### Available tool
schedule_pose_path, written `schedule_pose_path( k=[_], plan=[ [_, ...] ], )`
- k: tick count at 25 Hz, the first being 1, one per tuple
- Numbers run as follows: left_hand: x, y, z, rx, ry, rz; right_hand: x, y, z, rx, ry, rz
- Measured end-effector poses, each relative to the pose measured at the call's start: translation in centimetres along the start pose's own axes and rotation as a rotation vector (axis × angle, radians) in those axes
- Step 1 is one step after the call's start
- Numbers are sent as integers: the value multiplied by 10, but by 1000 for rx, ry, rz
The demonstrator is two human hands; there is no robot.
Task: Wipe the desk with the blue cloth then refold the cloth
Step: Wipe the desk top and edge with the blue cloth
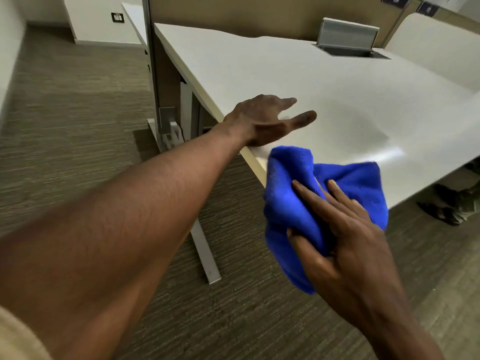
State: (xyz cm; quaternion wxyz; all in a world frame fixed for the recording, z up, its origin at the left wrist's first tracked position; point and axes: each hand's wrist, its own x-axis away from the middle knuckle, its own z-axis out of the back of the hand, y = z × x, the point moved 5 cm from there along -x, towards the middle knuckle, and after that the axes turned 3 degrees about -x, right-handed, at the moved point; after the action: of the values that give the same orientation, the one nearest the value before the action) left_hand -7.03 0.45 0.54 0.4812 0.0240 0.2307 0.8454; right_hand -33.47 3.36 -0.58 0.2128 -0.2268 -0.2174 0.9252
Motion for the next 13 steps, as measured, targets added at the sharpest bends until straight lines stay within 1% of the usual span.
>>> schedule_pose_path(
  k=[3, 4, 8, 10, 13],
  plan=[
    [-1, 1, -3, -5, -13, -18, 3, -4, 4, 185, 7, -21],
    [-2, 1, -3, -7, -16, -27, -3, -8, 2, 240, -20, -39],
    [-3, 2, -3, -18, -6, -48, -43, -21, -27, 479, -293, -161],
    [-3, 3, -1, -12, 13, -50, -51, -21, -31, 512, -336, -211],
    [-2, 3, 0, -12, 21, -55, -34, -16, -27, 536, -325, -173]
  ],
)
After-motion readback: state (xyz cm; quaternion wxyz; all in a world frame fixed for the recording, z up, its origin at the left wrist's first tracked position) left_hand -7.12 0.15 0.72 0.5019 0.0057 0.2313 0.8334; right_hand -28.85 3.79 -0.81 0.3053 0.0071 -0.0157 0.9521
